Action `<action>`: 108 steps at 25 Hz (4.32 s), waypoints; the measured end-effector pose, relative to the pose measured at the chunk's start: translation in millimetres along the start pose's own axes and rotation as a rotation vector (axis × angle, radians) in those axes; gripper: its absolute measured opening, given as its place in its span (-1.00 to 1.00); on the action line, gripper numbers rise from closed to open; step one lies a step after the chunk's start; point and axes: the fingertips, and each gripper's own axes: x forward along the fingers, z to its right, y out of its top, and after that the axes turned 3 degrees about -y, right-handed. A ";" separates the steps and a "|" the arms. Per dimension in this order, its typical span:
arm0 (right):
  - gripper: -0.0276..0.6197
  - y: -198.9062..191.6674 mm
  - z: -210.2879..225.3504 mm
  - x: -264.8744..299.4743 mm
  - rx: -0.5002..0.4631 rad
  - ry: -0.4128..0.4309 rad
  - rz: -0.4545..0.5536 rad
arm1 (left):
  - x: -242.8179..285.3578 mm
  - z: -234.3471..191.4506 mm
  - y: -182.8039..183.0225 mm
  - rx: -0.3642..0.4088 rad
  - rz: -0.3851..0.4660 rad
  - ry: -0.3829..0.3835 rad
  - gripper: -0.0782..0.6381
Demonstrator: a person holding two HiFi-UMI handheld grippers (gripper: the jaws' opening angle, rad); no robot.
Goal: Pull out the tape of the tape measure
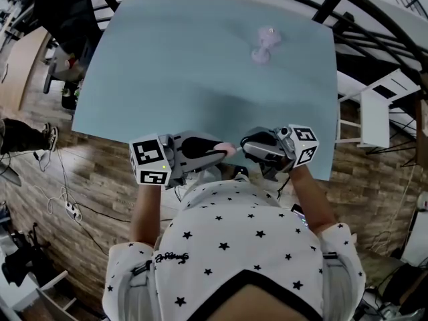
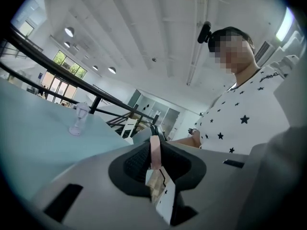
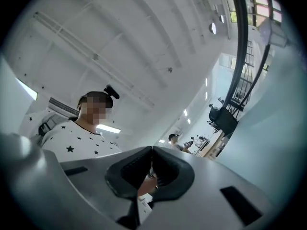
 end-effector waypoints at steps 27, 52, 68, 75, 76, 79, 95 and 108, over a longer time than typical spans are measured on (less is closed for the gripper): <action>-0.91 103.0 -15.7 -60.0 -0.299 -0.165 0.493 | -21.4 -19.2 11.7 -0.170 0.223 0.031 -0.54; -0.91 142.3 -31.4 -113.0 -0.407 -0.311 0.699 | -37.8 -19.1 3.1 -0.179 0.260 0.067 -0.54; -0.91 124.4 -20.7 -106.1 -0.547 -0.637 0.492 | -66.6 -45.7 31.9 -0.088 0.388 0.295 -0.54; -0.91 120.2 -12.9 -110.1 -0.603 -0.791 0.438 | -66.4 -58.4 52.3 0.005 0.380 0.394 -0.54; -0.91 117.7 -12.1 -110.4 -0.613 -0.816 0.421 | -66.3 -58.9 53.2 0.019 0.371 0.409 -0.54; -0.91 106.5 -10.8 -109.6 -0.652 -0.892 0.345 | -67.3 -58.4 53.4 0.045 0.354 0.450 -0.54; -0.91 86.2 -6.5 -129.3 -0.745 -1.122 0.191 | -45.2 -72.2 66.3 0.141 0.305 0.487 -0.54; -0.91 83.4 -7.5 -132.0 -0.744 -1.136 0.182 | -41.9 -72.4 65.8 0.135 0.299 0.487 -0.54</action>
